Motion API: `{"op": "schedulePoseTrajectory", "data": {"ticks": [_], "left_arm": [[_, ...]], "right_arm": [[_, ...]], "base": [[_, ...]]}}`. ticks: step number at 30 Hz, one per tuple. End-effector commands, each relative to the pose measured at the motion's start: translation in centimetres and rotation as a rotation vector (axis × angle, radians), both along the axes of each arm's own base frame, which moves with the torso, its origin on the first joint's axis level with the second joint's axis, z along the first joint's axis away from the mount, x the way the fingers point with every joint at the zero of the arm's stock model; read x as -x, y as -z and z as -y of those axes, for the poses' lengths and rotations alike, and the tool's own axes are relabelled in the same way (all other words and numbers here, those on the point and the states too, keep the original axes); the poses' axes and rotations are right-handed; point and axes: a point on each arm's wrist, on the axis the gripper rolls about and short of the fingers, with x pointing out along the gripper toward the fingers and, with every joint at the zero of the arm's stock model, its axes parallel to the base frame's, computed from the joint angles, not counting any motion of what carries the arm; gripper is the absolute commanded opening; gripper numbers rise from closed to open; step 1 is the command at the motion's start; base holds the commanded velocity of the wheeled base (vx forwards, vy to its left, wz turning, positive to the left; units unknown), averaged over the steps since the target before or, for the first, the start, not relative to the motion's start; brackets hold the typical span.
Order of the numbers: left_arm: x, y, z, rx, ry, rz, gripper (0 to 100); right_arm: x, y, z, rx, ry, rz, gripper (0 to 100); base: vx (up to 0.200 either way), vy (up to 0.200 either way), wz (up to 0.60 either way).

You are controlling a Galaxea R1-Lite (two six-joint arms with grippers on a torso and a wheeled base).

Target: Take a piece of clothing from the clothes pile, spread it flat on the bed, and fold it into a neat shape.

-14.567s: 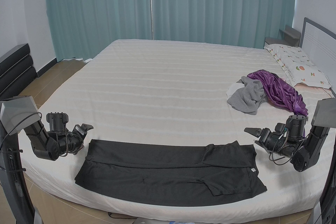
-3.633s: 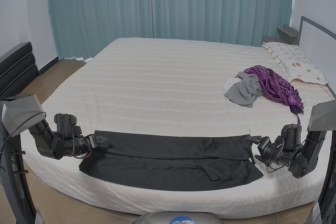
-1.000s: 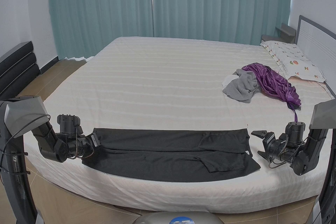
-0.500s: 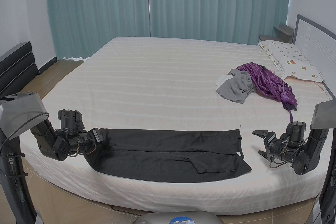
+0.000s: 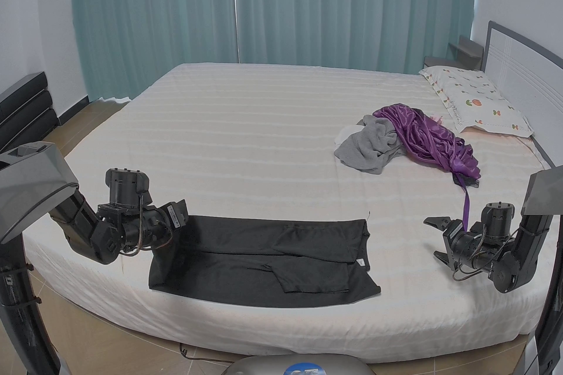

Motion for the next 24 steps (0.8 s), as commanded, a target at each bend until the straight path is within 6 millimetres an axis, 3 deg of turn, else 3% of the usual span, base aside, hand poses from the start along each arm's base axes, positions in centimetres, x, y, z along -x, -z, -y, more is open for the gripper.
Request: {"op": "schedulePoseTrajectory", "data": {"ticks": [1,4,6,12,16,17,24], "left_arm": [[-0.1,-1.1,2.5,-0.008,0.048,0.030,0],[-0.1,-1.3,3.6,-0.016,0.066,0.034,0],[0.0,-1.8,5.6,-0.031,0.100,0.028,0],[0.1,-2.3,8.9,-0.034,0.176,0.010,0],[0.1,-2.6,9.7,-0.025,0.190,0.015,0],[-0.2,-2.1,11.3,-0.021,0.216,0.002,0],[-0.8,-0.5,13.4,-0.042,0.245,-0.040,0]], "right_arm": [[0.1,-0.1,-0.1,-0.001,-0.005,0.000,100],[0.1,-0.1,-0.2,-0.001,-0.008,0.000,100],[0.2,-0.1,-0.2,-0.001,-0.010,-0.003,100],[0.2,-0.1,-0.3,-0.001,-0.013,-0.004,100],[0.3,-0.1,-0.3,-0.001,-0.013,-0.004,100],[0.4,0.0,-0.4,0.000,-0.015,-0.008,100],[0.6,-0.1,-0.7,0.000,-0.024,-0.001,100]], "base": [[0.000,-0.200,0.00],[0.000,-0.200,0.00],[0.000,-0.200,0.00],[0.000,-0.200,0.00],[0.000,-0.200,0.00],[0.000,-0.200,0.00],[0.000,-0.029,0.00]]}}
